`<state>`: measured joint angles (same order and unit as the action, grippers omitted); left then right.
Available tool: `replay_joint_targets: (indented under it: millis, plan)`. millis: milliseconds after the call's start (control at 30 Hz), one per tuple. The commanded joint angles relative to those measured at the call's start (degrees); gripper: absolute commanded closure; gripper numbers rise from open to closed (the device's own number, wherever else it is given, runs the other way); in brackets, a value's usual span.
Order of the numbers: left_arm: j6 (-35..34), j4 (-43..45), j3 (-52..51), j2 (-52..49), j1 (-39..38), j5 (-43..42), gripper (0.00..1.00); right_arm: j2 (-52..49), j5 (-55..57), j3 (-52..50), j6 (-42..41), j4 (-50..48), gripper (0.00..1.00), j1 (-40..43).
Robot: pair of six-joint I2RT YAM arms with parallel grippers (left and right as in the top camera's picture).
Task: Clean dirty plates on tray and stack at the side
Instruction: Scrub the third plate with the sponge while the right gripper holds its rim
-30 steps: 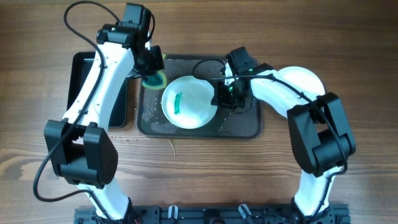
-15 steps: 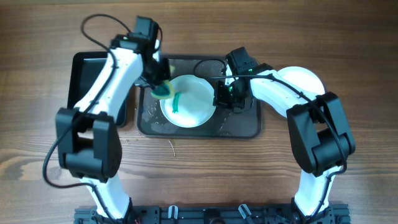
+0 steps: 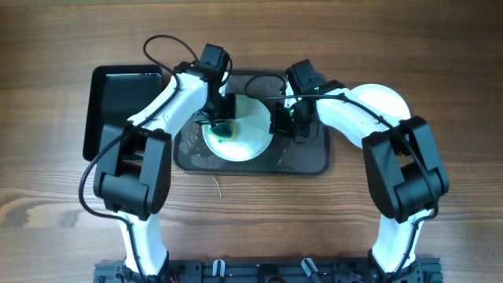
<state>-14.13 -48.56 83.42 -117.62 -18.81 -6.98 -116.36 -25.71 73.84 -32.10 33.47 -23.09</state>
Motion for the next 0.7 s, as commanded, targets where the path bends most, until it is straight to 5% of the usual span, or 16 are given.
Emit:
replay_joint_targets:
  millis: [0,200,300,433,667]
  plan:
    - [-2.7,-2.1,-1.0,-4.3,-0.6,-2.5,0.96,-1.5,-1.0,-0.3,-0.2,-0.2,0.96,0.2]
    - [16.8,-5.8,-1.0,-4.3,-1.1,-28.7,0.96,-1.5,-1.0,-0.3,-0.2,-0.2,0.96,0.2]
    - [18.8,-5.9,-1.0,-4.3,-1.0,-30.0,0.96,-1.5,-1.0,-0.3,-0.2,-0.2,0.96,0.2]
    - [13.1,-4.8,-0.4,-4.3,-0.1,-20.5,0.96,-1.5,-1.0,-0.3,-0.2,-0.2,0.96,0.2]
    - [-11.8,-5.5,2.4,-4.1,1.0,17.5,0.96,-1.5,-1.4,-0.3,0.1,-0.2,0.96,0.2]
